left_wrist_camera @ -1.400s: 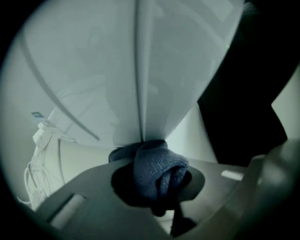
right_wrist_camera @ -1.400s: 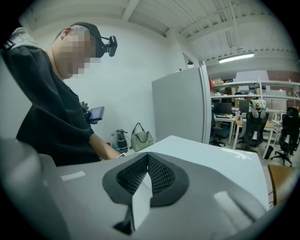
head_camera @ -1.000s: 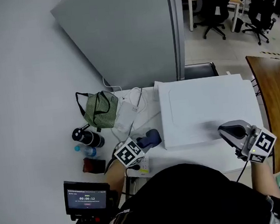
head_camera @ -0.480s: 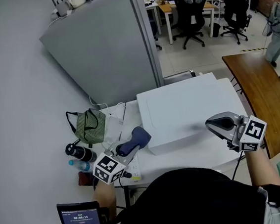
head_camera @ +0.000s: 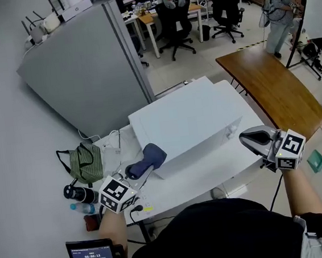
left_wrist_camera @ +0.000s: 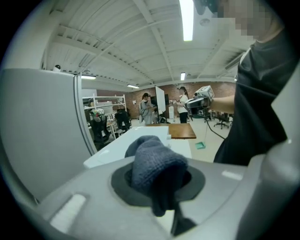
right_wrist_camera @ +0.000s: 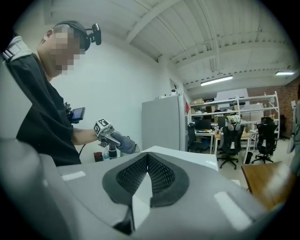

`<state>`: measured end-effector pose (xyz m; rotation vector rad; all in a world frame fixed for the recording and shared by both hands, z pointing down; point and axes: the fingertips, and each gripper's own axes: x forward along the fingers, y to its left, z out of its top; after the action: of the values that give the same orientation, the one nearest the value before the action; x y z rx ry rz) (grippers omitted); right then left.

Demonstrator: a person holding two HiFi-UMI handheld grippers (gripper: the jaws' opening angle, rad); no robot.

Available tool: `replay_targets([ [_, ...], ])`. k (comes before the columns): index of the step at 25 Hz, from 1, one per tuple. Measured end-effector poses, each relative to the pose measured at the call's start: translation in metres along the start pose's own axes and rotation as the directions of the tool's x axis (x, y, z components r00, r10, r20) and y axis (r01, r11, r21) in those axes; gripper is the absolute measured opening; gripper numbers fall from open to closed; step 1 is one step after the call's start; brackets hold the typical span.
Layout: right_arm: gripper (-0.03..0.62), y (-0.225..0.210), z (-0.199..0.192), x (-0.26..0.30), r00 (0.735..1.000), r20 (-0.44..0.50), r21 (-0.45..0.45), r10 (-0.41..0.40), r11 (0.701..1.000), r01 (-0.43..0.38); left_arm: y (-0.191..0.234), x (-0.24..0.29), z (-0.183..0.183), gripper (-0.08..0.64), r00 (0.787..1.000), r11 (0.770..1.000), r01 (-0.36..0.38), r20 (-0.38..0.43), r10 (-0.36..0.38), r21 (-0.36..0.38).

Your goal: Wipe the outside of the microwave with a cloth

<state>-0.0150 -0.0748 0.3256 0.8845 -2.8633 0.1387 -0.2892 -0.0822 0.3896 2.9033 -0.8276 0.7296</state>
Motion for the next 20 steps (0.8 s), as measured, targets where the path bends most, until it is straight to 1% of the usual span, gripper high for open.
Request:
replay_targets([
  [3,0.006,-0.039,-0.006,-0.026,0.998,0.061,0.010,-0.032,0.999,0.031,0.014,0.033,0.040,0.061,1.000,0.995,0.002,-0.028,0.001,0.101],
  [6,0.006,-0.096,-0.018,-0.052,0.995,0.096,0.001,-0.036,0.999,0.036,0.033,0.094,0.093,0.061,0.997,0.984,0.014,-0.084,0.001,0.179],
  [8,0.006,-0.143,-0.034,-0.070,0.994,0.101,0.007,-0.030,1.000,0.029,0.049,0.150,0.117,0.061,0.989,0.975,0.040,-0.150,-0.007,0.219],
  [9,0.006,-0.166,-0.042,-0.078,0.994,0.103,0.019,-0.023,1.000,0.021,0.055,0.179,0.126,0.061,0.980,0.972,0.064,-0.197,-0.018,0.226],
  [10,0.006,-0.186,-0.051,-0.086,0.994,0.109,0.038,-0.017,0.999,0.013,0.061,0.207,0.134,0.061,0.967,0.969,0.091,-0.251,-0.032,0.228],
  [13,0.006,-0.236,-0.076,-0.112,0.990,0.140,0.110,-0.017,0.994,0.002,0.075,0.282,0.149,0.061,0.911,0.959,0.170,-0.407,-0.066,0.225],
  [17,0.006,-0.288,-0.109,-0.136,0.987,0.150,0.188,-0.051,0.982,0.022,0.098,0.369,0.159,0.061,0.839,0.944,0.247,-0.536,-0.096,0.219],
  [18,0.006,-0.296,-0.117,-0.139,0.987,0.149,0.207,-0.059,0.978,0.028,0.104,0.386,0.157,0.061,0.814,0.937,0.269,-0.573,-0.099,0.221],
  [19,0.006,-0.301,-0.125,-0.142,0.987,0.147,0.227,-0.067,0.973,0.032,0.107,0.400,0.151,0.061,0.781,0.929,0.297,-0.615,-0.105,0.218],
  [20,0.006,-0.304,-0.133,-0.145,0.987,0.144,0.249,-0.074,0.968,0.036,0.109,0.412,0.144,0.061,0.741,0.921,0.330,-0.661,-0.116,0.208],
])
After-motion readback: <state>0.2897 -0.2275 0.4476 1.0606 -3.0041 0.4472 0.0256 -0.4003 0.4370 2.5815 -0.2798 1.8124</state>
